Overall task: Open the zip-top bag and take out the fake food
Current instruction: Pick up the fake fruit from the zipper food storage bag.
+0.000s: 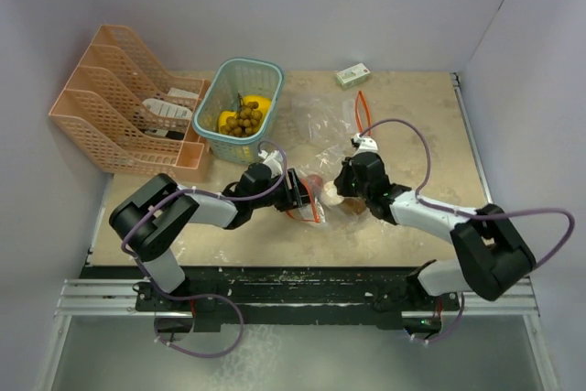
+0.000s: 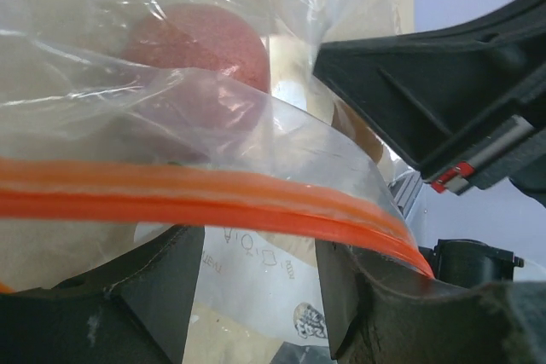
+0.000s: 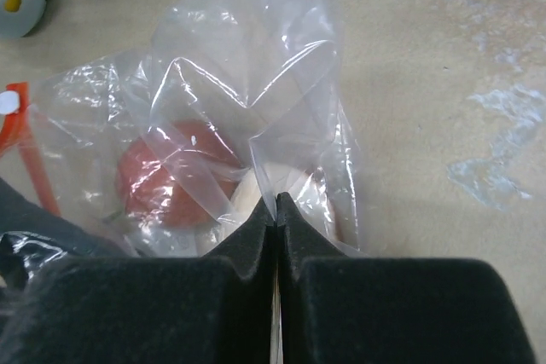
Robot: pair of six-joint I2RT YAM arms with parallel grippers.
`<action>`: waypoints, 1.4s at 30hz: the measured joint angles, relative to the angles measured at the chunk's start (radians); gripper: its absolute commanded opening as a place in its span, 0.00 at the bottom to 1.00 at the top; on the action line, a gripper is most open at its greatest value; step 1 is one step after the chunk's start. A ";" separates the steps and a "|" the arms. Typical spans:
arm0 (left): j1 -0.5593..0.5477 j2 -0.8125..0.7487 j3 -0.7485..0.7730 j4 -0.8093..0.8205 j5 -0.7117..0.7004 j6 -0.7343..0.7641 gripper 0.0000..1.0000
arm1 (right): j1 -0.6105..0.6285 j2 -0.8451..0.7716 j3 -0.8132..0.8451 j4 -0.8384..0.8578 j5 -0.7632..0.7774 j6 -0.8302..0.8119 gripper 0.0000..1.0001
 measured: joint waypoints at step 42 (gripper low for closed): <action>-0.006 -0.228 -0.008 -0.211 -0.044 0.061 0.00 | 0.062 -0.227 -0.121 0.090 -0.134 0.043 0.00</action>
